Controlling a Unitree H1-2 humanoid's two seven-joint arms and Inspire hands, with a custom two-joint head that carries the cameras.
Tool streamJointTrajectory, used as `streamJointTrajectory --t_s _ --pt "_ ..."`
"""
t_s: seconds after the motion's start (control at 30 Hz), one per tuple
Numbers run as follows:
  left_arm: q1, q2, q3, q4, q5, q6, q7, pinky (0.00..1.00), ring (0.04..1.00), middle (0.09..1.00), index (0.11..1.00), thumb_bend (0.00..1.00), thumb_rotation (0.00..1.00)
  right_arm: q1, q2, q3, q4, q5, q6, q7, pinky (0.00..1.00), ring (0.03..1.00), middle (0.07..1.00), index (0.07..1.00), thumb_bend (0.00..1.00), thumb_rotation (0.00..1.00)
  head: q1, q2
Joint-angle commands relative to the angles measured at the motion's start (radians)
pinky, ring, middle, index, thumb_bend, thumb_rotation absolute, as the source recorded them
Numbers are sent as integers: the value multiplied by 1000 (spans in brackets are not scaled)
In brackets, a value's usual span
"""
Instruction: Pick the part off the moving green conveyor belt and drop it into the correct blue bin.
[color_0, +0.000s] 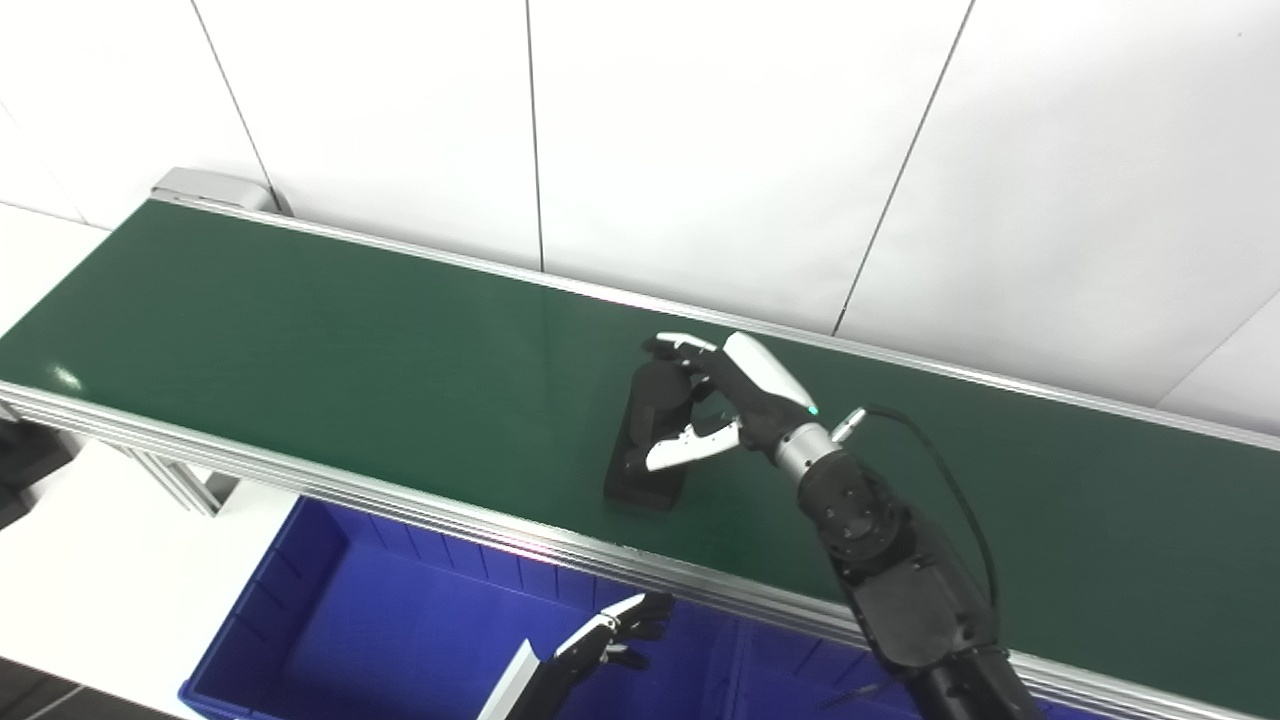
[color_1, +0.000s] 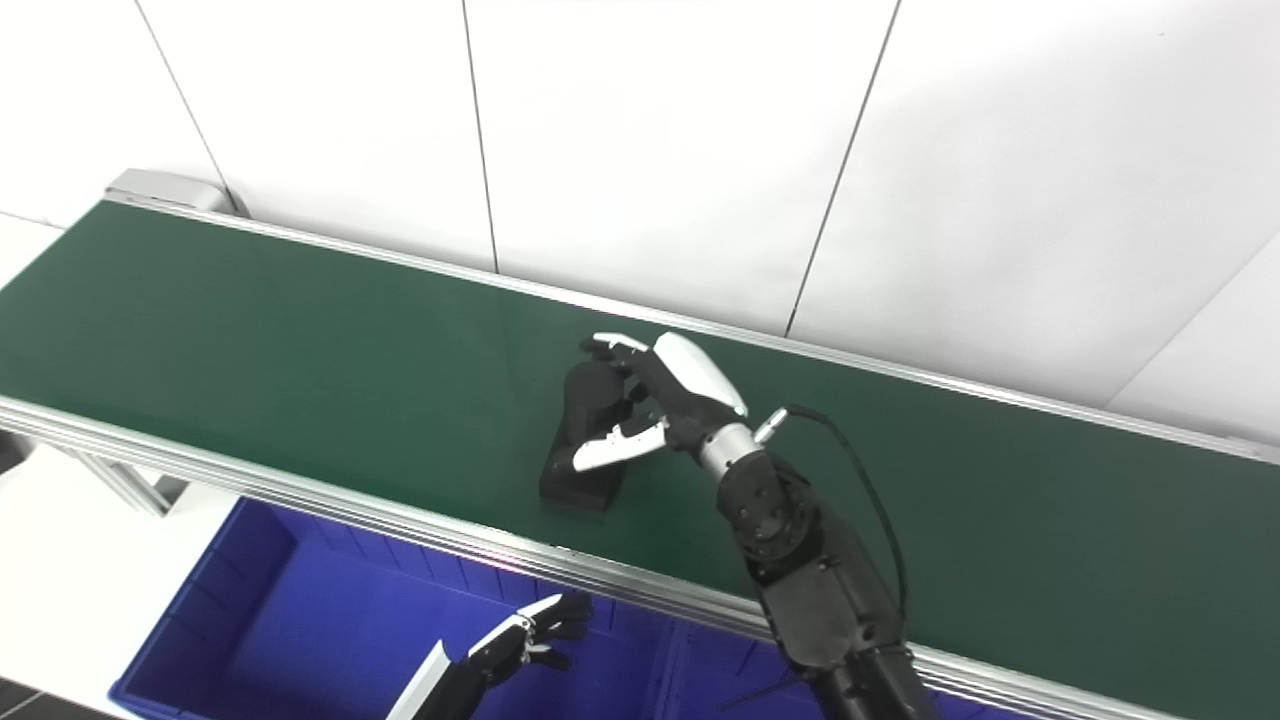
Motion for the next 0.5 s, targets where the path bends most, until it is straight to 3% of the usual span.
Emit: streamJointTrajectory --t_s 0.0,0.13,0.17,0.2,0.27,0.37,0.47 --pt "-2 3 -4 -15 11 -24 15 703 801 854 869 1000 560 -62 24 5 16 -15 -66 -40 653 774 833 847 924 312 -2 0" --pt "-5 6 -7 -13 5 -24 20 706 794 854 875 1000 568 -72 42 9 89 -30 -122 -109 557 652 758 796 802 217 -7 2" --pt "-5 7 -8 -13 3 -24 22 708 794 853 873 1000 565 -73 45 10 104 -36 -134 -129 516 599 714 758 723 126 -8 2" --pt "-6 8 -10 -13 8 -24 28 705 792 852 873 1000 565 -73 47 13 116 -48 -144 -152 479 548 604 662 622 47 -8 2" --pt "-7 8 -12 -14 9 -24 33 707 792 851 873 1000 566 -77 49 22 140 -73 -165 -196 435 499 502 570 552 15 -10 3" --pt "-10 10 -14 -12 11 -24 41 711 795 850 871 1000 573 -65 48 22 138 -94 -160 -239 342 411 434 533 518 1 -12 4" --pt "-11 15 -15 -13 7 -24 45 710 801 853 874 1000 573 -51 41 19 108 -101 -156 -257 332 394 456 534 511 0 -17 3"
